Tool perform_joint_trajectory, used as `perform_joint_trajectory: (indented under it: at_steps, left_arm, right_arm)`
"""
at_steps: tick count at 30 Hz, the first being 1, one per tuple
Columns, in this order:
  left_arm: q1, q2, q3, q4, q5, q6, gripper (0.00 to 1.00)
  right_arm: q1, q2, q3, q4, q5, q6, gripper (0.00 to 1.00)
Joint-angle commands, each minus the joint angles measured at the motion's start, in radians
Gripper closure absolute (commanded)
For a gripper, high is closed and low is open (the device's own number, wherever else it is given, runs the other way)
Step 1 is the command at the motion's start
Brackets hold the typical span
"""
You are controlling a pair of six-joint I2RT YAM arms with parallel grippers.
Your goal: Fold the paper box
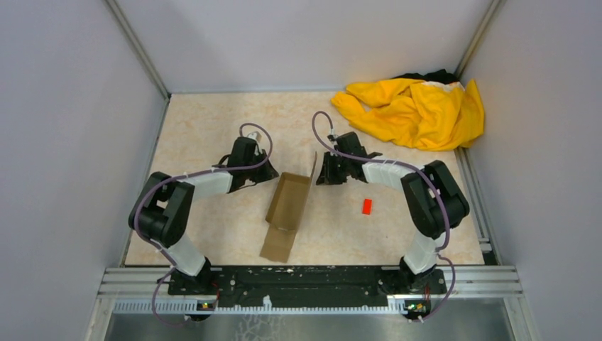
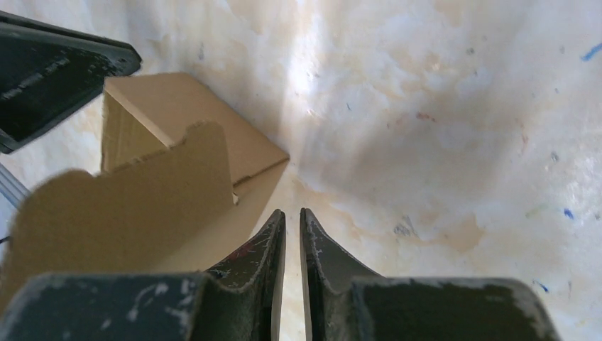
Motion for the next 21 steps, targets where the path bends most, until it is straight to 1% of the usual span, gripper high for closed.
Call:
perform_joint_trajectory:
  at_steps: [1,8,11,13,16,19,21]
  left_arm:
    - [-0.019,0.022,0.036,0.015,-0.019,0.008,0.81]
    - [-0.029,0.017,0.034,0.003,-0.033,0.01,0.81]
    - [-0.028,-0.003,0.02,-0.026,-0.077,0.028,0.79]
    - [-0.02,-0.027,0.005,-0.064,-0.138,0.043,0.76]
    - [0.016,-0.081,-0.04,-0.103,-0.192,0.056,0.67]
    - [0.041,-0.163,-0.093,-0.122,-0.245,0.06,0.61]
    - [0.044,-0.23,-0.119,-0.164,-0.278,0.056,0.58]
  right_arm:
    - [0.013,0.028,0.08,0.06,-0.031,0.009,0.87]
    - [0.033,0.067,0.138,0.054,-0.046,0.011,0.87]
    - [0.039,0.082,0.159,0.056,-0.053,0.014,0.87]
    - [0.04,0.093,0.175,0.052,-0.056,0.014,0.87]
    - [0.043,0.114,0.203,0.049,-0.068,0.011,0.87]
    - [0.052,0.143,0.244,0.037,-0.081,0.008,0.87]
    - [0.064,0.167,0.281,0.026,-0.091,0.005,0.87]
